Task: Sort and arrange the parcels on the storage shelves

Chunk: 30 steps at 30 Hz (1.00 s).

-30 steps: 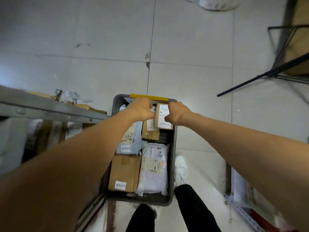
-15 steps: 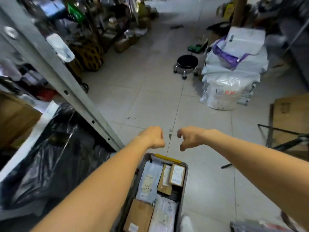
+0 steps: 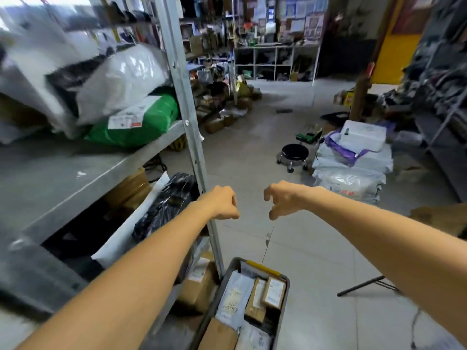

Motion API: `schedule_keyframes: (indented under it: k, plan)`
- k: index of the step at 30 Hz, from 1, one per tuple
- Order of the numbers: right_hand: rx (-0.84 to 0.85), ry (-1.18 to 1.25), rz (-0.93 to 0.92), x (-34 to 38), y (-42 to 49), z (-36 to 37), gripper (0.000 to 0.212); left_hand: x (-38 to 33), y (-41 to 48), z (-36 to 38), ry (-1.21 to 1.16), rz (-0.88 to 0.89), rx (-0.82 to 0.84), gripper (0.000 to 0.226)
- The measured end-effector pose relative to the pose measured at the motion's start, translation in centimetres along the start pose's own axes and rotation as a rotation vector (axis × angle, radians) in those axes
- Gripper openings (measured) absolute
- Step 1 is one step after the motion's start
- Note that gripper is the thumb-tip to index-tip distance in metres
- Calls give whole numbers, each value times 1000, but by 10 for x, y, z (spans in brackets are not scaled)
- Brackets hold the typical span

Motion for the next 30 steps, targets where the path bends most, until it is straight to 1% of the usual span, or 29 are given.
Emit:
schedule_keyframes:
  k: [3, 6, 8, 10, 12, 13, 15, 17, 19, 22, 24, 25, 26, 28, 30]
  plan:
    - [-25, -70, -68, 43, -26, -12, 62, 17, -52, -9, -37, -58, -70, 24]
    - [-65, -155, -181, 91, -50, -25, 62, 38, -106, -15, -85, -131, -137, 23]
    - [-70, -215, -287, 127, -66, -28, 56, 56, -146, -14, -117, -228, -211, 19]
    - [-69, -317, -381, 163, -79, -22, 46, 81, -187, -5, -177, -353, -272, 18]
    - [-86, -446, -464, 200, -93, -9, 37, 102, -227, 16, -235, -458, -290, 18]
    - [-99, -506, -519, 220, -102, 1, 37, 111, -249, 30, -255, -510, -287, 20]
    - [-96, -562, -656, 261, -122, 25, 45, 126, -297, 57, -304, -626, -304, 23]
    - [-57, -550, -790, 302, -146, 52, 54, 138, -351, 83, -370, -742, -332, 27]
    - [-14, -530, -899, 340, -174, 78, 57, 144, -407, 110, -411, -857, -358, 30]
    - [23, -583, -1026, 391, -225, 113, 60, 146, -493, 147, -458, -1013, -406, 31]
    - [31, -638, -1111, 418, -263, 135, 62, 141, -549, 170, -491, -1099, -429, 26]
    - [38, -654, -1143, 430, -280, 144, 62, 136, -574, 180, -501, -1134, -437, 18]
    - [45, -668, -1171, 439, -299, 153, 63, 129, -597, 190, -509, -1162, -444, 15]
    - [38, -702, -1244, 454, -341, 170, 64, 114, -640, 209, -530, -1218, -475, 30]
    - [49, -730, -1301, 469, -380, 187, 63, 96, -681, 231, -557, -1270, -492, 36]
Point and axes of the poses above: each hand's wrist, its own y-axis towards the middle knuckle, its own z-axis out of the palm, x = y × z, the point moved 9 cm from there along y, towards the middle knuckle, and after that the axes turned 15 degrees about x, right-handed, at the moved point
